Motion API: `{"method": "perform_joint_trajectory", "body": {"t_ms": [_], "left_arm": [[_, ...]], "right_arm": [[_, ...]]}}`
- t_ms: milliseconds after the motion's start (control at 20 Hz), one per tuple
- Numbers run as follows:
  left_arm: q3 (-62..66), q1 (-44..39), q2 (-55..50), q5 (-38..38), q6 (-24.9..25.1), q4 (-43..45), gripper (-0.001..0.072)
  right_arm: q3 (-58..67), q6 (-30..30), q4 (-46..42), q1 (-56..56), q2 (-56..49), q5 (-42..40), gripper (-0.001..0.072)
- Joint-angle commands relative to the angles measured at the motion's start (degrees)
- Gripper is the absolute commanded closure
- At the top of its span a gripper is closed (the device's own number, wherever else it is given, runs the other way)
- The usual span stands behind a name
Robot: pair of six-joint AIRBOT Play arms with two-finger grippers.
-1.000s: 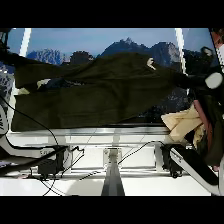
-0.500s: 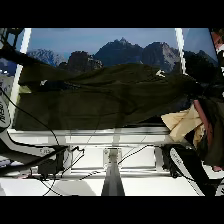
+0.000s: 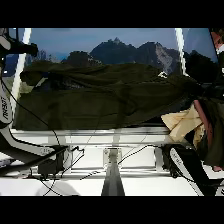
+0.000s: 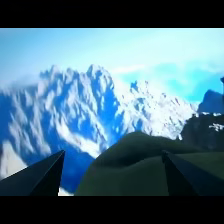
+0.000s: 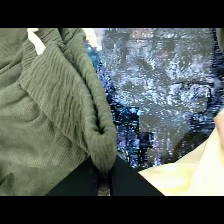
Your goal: Fold the clothes and pants, and hang the long-sleeved shirts on hangers.
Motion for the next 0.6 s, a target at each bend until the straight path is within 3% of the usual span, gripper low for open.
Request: {"method": "perform_joint_trajectory", "body": {"t_ms": [0,50,100,150,250,400,500,550], "left_arm": [[0.00,3.78,0.22,-8.17,-11.82,5.55,0.0162],[0.00,6.03,0.28,-13.20,-12.11,7.06,0.0337],[0.00,8.98,0.24,-18.29,-12.13,7.04,0.0356],[-0.09,11.98,0.20,-22.60,-12.11,4.87,0.0341],[-1.09,18.40,0.20,-28.85,-9.25,-3.50,0.0215],[-3.17,24.44,0.13,-29.64,-3.10,-16.87,0.0195],[-3.96,25.16,-0.96,-29.18,-1.14,-18.73,0.0009],[-4.00,25.16,-2.05,-28.94,-1.11,-18.80,0.0003]], "right_arm": [[-0.02,0.00,0.02,-0.02,0.04,0.11,0.0677],[-0.02,0.00,0.02,-0.02,0.04,0.11,0.0676],[-0.02,-0.02,0.02,-0.02,0.04,0.09,0.0676],[-0.02,-0.04,-0.02,-0.02,0.04,0.04,0.0677],[-0.02,-0.07,-0.04,-0.02,0.04,-0.28,0.0677],[-0.02,-0.22,-0.11,-0.02,0.04,-1.49,0.0676],[-0.02,-0.20,-0.09,-0.02,0.04,-1.60,0.0676],[-0.02,-0.20,-0.09,-0.02,0.04,-1.60,0.0677]]}}
